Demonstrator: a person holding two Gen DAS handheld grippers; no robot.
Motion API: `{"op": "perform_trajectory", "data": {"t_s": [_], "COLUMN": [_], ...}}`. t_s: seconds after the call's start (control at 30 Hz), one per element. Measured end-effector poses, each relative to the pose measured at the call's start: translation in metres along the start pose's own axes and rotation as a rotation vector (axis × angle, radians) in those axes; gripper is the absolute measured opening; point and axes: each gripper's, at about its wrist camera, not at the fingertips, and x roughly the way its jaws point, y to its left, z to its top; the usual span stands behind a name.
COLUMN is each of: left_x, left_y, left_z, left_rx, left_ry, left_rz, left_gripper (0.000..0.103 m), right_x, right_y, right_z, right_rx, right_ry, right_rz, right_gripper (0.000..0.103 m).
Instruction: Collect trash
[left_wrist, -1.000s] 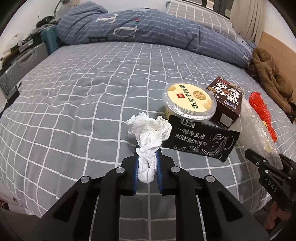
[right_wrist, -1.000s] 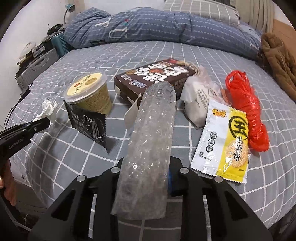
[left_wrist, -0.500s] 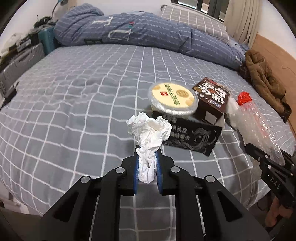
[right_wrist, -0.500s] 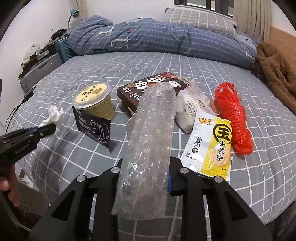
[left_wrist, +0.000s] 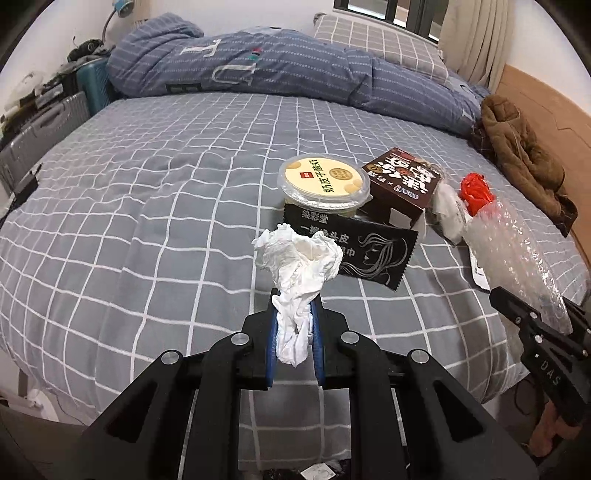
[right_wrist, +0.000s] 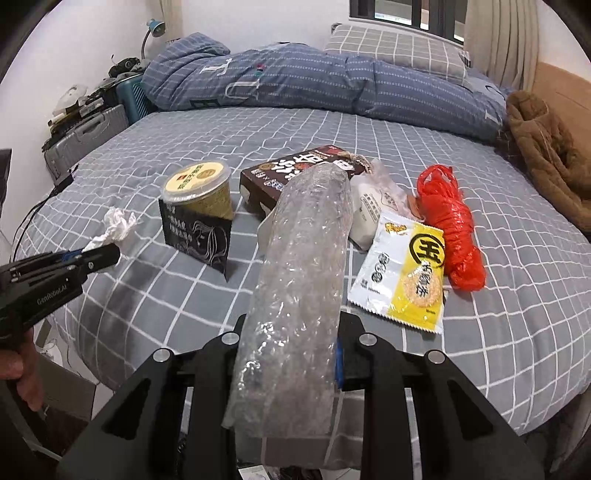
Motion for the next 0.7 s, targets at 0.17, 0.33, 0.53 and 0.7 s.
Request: {"op": "perform_trajectory", "data": {"t_s": [0.17,0.33,0.53,0.7], "left_x": [-0.01,-0.017,-0.028,-0.037], "left_y": [-0.007,-0.01,-0.011,-0.014], "left_z": [-0.005,-0.012,-0.024,-0.036], "left_rx": [0.009,0.019,0.027,0.031], "left_ry": [-0.012,-0.01,-0.012,-0.006], "left_rz": [-0.012,-0.014,-0.008,-0.015], "left_gripper": [0.014,0.014,0.014,0.014], "right_x": [-0.009,-0.017,-0.026,-0.037], "right_y": [-0.002,-0.004,-0.008,-0.001], "right_z": [-0.01,-0.02,-0.033,-0.036], "right_rx": [0.009,-0.002,0.018,0.004], "right_ry": [0.001,0.005,0.017,0.0], "right_rz": [0.004,-0.004,-0.001,0.004], "right_gripper": [0.025,0.025,0.025,0.025]}}
